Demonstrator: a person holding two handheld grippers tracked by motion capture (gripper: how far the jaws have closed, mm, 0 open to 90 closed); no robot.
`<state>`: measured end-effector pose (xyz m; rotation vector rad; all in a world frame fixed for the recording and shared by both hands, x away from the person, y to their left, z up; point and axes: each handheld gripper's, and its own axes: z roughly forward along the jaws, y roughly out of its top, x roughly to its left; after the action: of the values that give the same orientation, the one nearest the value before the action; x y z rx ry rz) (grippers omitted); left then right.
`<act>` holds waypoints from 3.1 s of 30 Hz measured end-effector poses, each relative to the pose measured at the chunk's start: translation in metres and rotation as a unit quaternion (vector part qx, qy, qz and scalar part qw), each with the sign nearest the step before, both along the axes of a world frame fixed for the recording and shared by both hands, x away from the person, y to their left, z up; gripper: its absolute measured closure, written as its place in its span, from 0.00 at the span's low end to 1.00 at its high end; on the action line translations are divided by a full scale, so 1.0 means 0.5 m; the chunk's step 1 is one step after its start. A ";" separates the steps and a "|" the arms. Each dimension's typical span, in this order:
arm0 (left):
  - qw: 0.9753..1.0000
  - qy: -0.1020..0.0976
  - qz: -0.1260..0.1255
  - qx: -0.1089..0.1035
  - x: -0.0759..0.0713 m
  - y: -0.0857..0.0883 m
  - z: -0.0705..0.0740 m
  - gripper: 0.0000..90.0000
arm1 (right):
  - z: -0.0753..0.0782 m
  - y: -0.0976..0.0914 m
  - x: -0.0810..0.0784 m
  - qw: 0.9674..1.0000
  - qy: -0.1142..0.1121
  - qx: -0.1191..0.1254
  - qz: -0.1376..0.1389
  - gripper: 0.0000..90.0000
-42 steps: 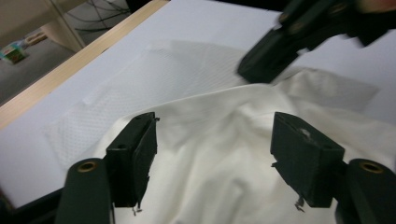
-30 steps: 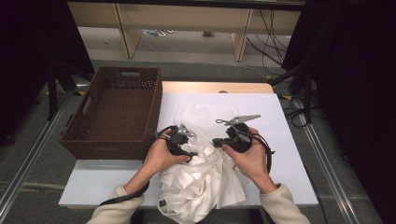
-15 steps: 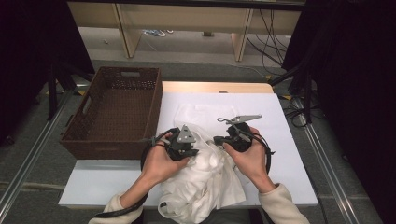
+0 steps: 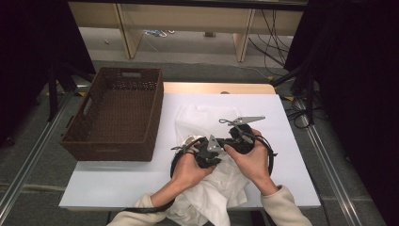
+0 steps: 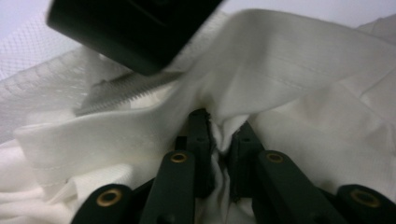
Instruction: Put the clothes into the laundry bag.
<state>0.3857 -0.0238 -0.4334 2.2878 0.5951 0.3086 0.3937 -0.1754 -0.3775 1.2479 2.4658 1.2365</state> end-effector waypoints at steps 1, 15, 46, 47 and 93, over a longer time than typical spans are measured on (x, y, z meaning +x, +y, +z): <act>1.000 -0.001 0.001 -0.002 -0.003 0.001 0.003 0.85 | -0.001 -0.001 0.002 1.000 -0.007 -0.004 0.007 1.00; 0.991 -0.067 -0.009 -0.114 -0.090 0.142 0.182 0.40 | 0.007 -0.005 -0.002 1.000 -0.001 -0.010 -0.004 1.00; 1.000 0.005 -0.017 -0.016 -0.046 0.049 0.078 0.94 | 0.010 -0.006 -0.002 1.000 -0.007 -0.005 -0.013 1.00; 1.000 0.003 -0.007 0.001 -0.037 0.041 0.069 0.94 | 0.010 -0.007 -0.001 1.000 -0.017 -0.007 -0.007 1.00; 0.993 0.095 0.074 -0.004 0.098 0.134 0.002 0.93 | -0.002 -0.005 0.007 1.000 -0.008 -0.020 -0.009 1.00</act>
<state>0.4349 0.0429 -0.4325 2.2845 0.8649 0.1582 0.3970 -0.1781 -0.3785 1.2433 2.4503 1.1830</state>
